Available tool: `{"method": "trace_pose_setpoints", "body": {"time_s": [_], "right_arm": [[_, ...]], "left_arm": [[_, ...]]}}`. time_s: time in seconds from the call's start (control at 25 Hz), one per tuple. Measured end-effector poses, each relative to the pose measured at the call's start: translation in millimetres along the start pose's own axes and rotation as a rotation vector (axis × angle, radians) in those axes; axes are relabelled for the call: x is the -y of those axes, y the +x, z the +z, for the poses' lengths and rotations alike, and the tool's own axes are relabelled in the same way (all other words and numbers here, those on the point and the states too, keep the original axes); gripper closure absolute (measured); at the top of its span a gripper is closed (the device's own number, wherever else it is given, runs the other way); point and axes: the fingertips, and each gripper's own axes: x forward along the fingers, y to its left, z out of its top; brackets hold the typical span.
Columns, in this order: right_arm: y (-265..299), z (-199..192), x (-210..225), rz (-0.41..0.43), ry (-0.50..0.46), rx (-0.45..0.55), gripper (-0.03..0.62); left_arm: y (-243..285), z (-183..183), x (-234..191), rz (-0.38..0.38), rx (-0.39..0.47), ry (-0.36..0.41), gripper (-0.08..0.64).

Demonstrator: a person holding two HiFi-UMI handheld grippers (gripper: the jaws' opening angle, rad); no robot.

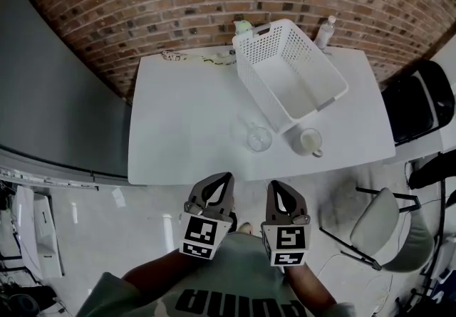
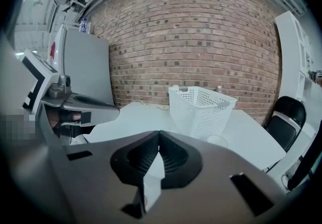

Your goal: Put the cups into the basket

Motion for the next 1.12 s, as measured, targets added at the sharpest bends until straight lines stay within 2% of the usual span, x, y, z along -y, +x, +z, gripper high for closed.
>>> {"method": "trace_pose_setpoints", "body": {"time_s": [0.48, 0.52, 0.64, 0.8, 1.12], "right_arm": [[53, 14, -3, 0.007, -0.002, -0.063, 0.574], [58, 14, -2, 0.005, 0.001, -0.071, 0.56], [70, 12, 3, -0.002, 0.014, -0.103, 0.449], [86, 17, 8, -0.017, 0.016, -0.099, 0.378], [118, 6, 16, 0.035, 0.007, -0.15, 0.287]], "left_arm": [[39, 12, -41, -0.056, 0.005, -0.021, 0.557], [41, 12, -44, -0.06, 0.006, -0.022, 0.557], [48, 12, -52, -0.072, 0.005, -0.019, 0.557], [55, 12, -61, -0.076, 0.001, -0.008, 0.557], [78, 4, -71, -0.034, -0.036, 0.001, 0.557]]}}
